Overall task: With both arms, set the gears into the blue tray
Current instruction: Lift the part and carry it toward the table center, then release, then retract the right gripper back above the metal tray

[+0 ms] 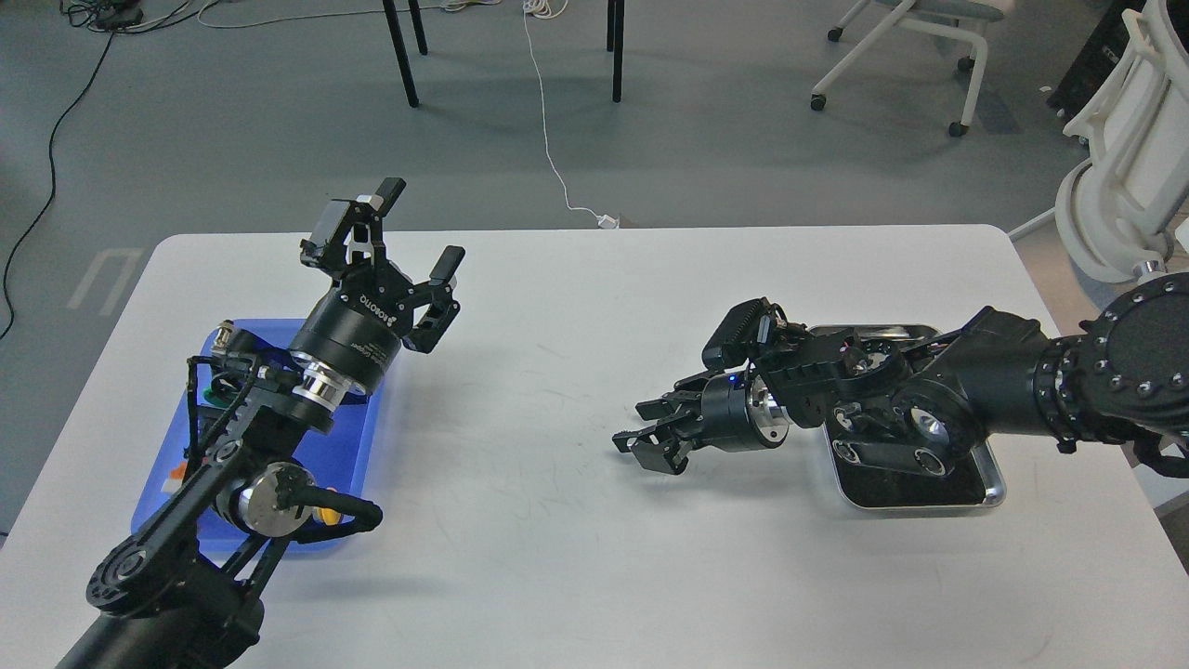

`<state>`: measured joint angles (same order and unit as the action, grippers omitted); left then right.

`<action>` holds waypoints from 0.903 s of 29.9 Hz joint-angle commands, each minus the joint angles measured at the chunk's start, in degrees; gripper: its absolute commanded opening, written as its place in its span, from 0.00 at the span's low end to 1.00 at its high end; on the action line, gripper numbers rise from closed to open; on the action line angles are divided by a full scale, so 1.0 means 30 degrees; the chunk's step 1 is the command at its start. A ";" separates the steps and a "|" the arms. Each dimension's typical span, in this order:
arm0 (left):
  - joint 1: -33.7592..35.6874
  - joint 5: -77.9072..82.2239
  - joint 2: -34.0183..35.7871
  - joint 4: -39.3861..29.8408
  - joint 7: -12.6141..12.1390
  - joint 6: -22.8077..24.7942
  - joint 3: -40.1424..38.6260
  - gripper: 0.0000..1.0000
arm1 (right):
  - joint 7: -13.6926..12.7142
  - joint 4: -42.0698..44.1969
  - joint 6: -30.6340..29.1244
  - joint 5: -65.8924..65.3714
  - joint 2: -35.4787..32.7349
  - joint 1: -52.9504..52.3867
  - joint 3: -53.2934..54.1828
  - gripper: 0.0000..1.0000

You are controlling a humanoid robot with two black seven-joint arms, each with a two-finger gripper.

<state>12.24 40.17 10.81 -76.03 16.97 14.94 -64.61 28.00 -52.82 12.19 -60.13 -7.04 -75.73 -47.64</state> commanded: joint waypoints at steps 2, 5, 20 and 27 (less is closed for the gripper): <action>0.0021 -0.0001 0.0059 -0.0116 -0.0001 0.0000 0.0003 0.98 | -0.0001 -0.0556 0.0098 0.0327 -0.1689 -0.0244 0.0583 0.94; 0.0021 -0.0001 0.0118 -0.0146 -0.0001 0.0000 -0.0026 0.98 | -0.0001 -0.1492 -0.0019 0.0356 -0.3856 -0.0362 0.1752 0.96; 0.0343 0.0554 -0.0028 -0.0058 0.0671 -0.0323 0.0208 0.98 | -0.0001 -0.7296 -0.0956 1.3910 -1.2770 0.6015 1.3639 0.96; 0.0314 0.2514 0.0030 -0.0058 0.2135 -0.0352 0.0296 0.98 | -0.0001 -0.7209 -0.3414 2.0357 -1.2917 1.0356 1.9710 0.96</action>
<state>13.27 44.96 10.85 -76.19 21.73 13.91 -63.77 27.99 -74.57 5.37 -6.64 -45.75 -48.94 5.09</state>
